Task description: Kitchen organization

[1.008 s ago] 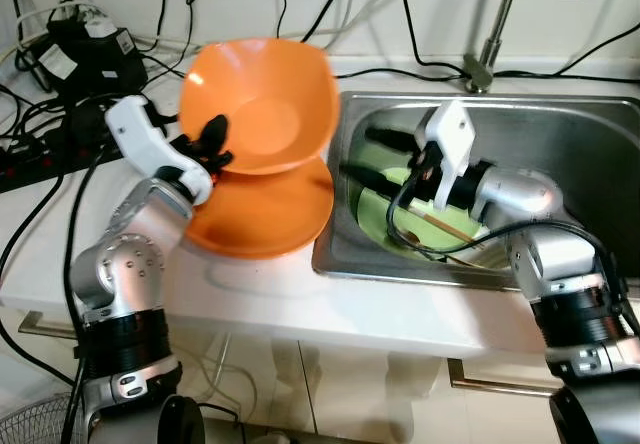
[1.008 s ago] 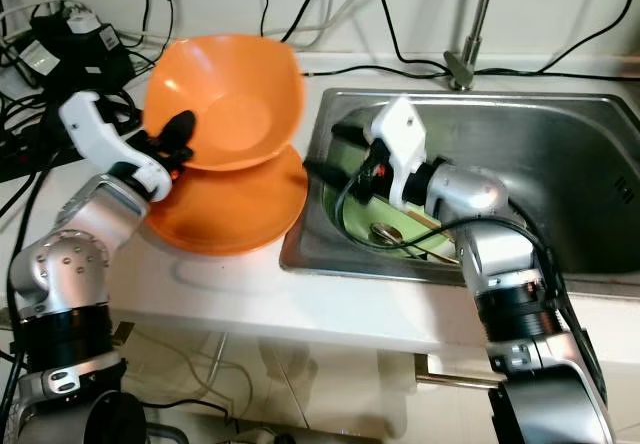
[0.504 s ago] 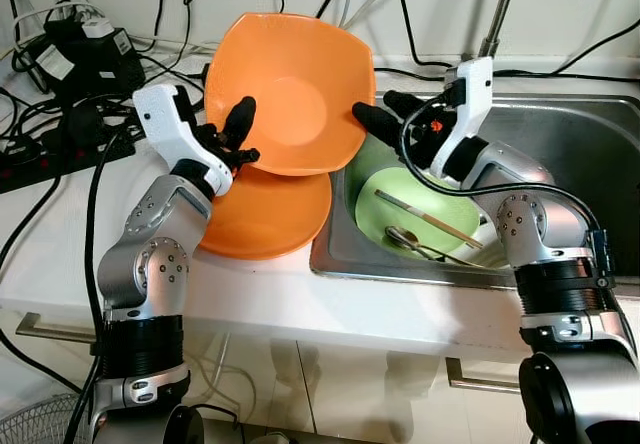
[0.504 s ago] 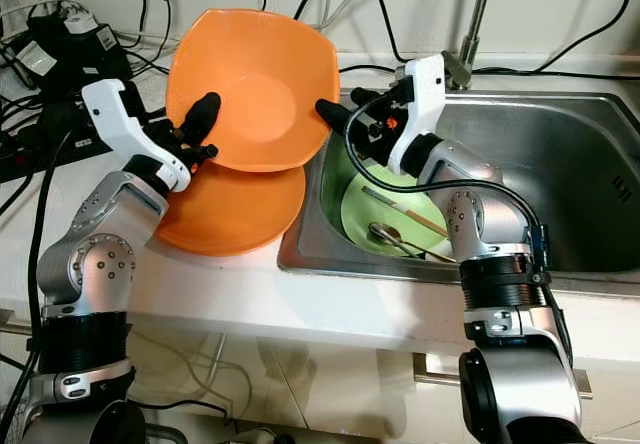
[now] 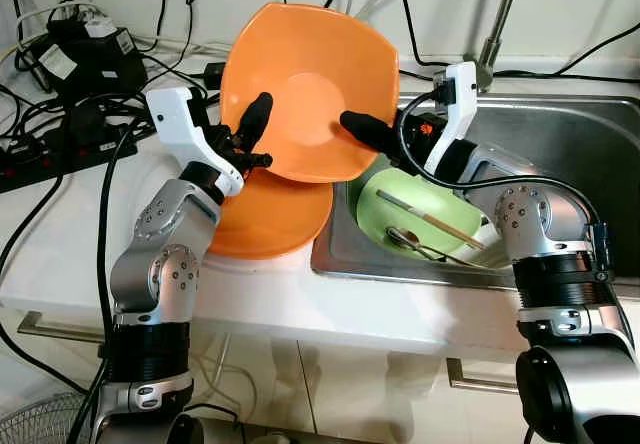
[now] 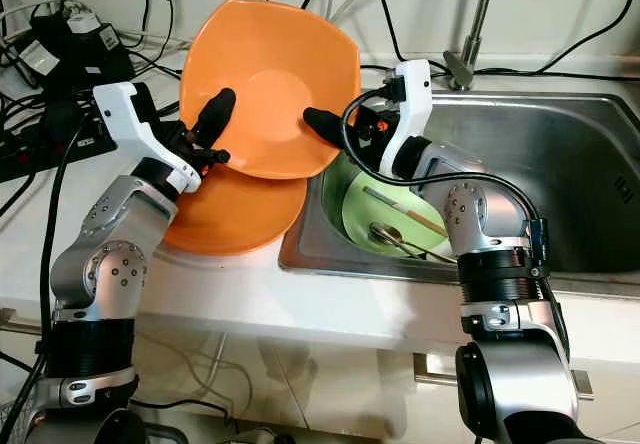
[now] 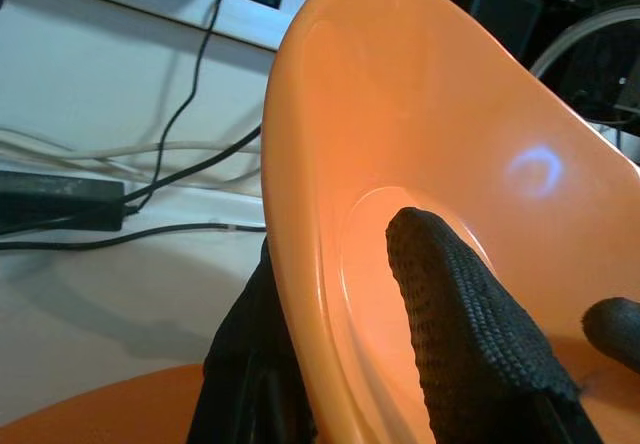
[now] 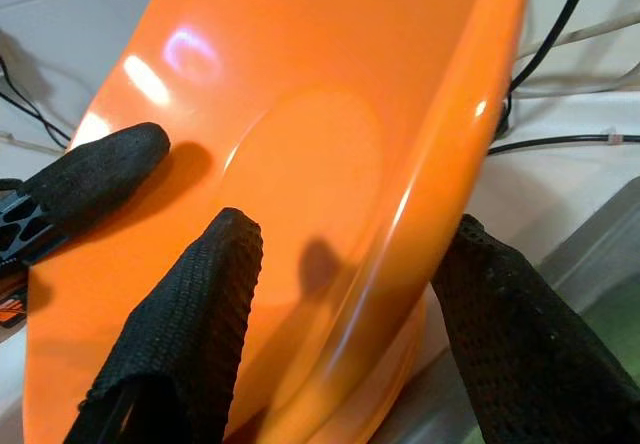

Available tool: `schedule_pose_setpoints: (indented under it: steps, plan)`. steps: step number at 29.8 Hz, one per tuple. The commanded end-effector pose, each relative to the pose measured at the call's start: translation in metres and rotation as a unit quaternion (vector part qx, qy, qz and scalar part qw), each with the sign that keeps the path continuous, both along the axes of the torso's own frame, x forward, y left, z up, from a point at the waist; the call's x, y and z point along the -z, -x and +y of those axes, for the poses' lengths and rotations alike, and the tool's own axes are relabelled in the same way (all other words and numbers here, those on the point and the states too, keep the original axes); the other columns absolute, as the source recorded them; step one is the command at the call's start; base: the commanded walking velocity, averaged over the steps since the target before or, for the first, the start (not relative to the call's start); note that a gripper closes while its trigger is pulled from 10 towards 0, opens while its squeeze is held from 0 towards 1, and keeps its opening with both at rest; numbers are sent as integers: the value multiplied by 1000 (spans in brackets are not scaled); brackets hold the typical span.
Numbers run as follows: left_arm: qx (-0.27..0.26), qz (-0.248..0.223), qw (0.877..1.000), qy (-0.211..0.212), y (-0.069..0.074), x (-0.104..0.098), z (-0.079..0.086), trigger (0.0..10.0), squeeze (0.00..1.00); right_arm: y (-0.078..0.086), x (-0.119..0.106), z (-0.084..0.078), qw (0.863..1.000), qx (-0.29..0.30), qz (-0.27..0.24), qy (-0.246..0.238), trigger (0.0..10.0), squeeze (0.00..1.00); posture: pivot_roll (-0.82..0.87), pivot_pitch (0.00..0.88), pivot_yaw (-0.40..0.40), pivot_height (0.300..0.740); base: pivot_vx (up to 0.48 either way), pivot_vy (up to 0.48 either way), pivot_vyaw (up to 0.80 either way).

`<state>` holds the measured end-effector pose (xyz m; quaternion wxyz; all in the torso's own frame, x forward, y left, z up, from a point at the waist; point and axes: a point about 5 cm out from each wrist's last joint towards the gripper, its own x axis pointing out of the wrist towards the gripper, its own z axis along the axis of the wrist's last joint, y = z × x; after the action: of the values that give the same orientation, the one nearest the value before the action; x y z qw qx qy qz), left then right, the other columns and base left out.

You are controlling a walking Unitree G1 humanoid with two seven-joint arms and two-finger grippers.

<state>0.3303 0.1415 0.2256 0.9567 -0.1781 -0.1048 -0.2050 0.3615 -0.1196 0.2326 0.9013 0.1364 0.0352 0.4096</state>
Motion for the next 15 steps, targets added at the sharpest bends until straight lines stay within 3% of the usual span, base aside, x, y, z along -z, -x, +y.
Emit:
schedule_pose_setpoints:
  steps: [1, 15]
  plan:
    - [1, -33, 999, 1, 2, -10, 1, 0, 0, 0, -2, 0, 1000, -1, 7, -10, 0, 0, -6, 15, 103, 740, 0, 0, 0]
    - [-3, -50, 998, -22, 3, -13, 3, 0, 0, -1, 0, -1, 1000, 6, 17, -10, 0, 0, -1, 9, 105, 740, 0, 0, 0]
